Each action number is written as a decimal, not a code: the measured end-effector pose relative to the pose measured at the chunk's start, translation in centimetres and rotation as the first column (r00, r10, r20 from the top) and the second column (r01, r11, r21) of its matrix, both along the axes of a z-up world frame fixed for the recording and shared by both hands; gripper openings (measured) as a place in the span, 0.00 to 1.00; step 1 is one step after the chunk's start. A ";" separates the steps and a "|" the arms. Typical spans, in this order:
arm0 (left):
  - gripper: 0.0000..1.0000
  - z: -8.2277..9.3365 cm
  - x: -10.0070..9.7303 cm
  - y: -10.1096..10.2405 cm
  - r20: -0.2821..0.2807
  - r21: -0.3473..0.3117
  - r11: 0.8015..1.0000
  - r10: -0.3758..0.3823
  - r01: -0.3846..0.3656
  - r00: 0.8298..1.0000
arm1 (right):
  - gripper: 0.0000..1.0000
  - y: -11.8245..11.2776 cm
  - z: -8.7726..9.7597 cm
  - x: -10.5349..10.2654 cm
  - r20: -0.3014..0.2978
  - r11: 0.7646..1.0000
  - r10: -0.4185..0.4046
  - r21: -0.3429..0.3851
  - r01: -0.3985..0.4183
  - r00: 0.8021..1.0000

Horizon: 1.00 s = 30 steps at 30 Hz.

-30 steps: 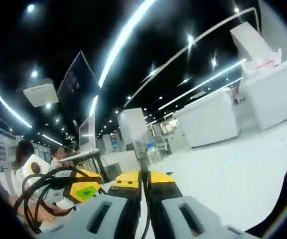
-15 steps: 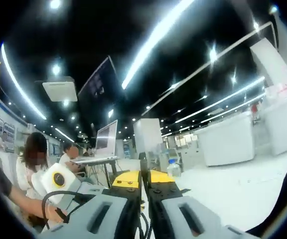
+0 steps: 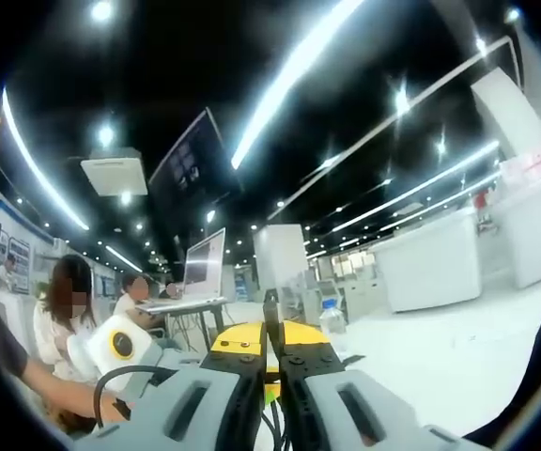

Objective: Coil the Type-C to USB data cable on the desktop and secure it with Velcro straps.

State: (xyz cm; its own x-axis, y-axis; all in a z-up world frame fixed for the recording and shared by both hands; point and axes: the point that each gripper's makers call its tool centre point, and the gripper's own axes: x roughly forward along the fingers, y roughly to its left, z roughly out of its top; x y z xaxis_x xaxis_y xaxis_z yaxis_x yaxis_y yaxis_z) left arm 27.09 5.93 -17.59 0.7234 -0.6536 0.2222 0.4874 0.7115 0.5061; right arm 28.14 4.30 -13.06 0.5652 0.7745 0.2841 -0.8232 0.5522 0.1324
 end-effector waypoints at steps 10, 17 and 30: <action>0.07 0.2 0.4 0.7 0.017 0.005 0.999 0.044 -0.044 0.999 | 0.04 1.0 0.0 -1.1 0.001 0.999 0.048 -0.004 -0.048 0.999; 0.11 0.6 0.5 1.4 0.052 0.006 0.997 0.082 -0.082 0.995 | 0.04 1.5 -0.1 -1.6 -0.036 0.994 0.102 0.035 -0.101 0.994; 0.04 1.0 0.3 1.6 0.117 0.072 0.990 0.113 -0.122 0.987 | 0.04 2.9 -0.7 -3.1 -0.114 0.974 0.208 0.121 -0.194 0.972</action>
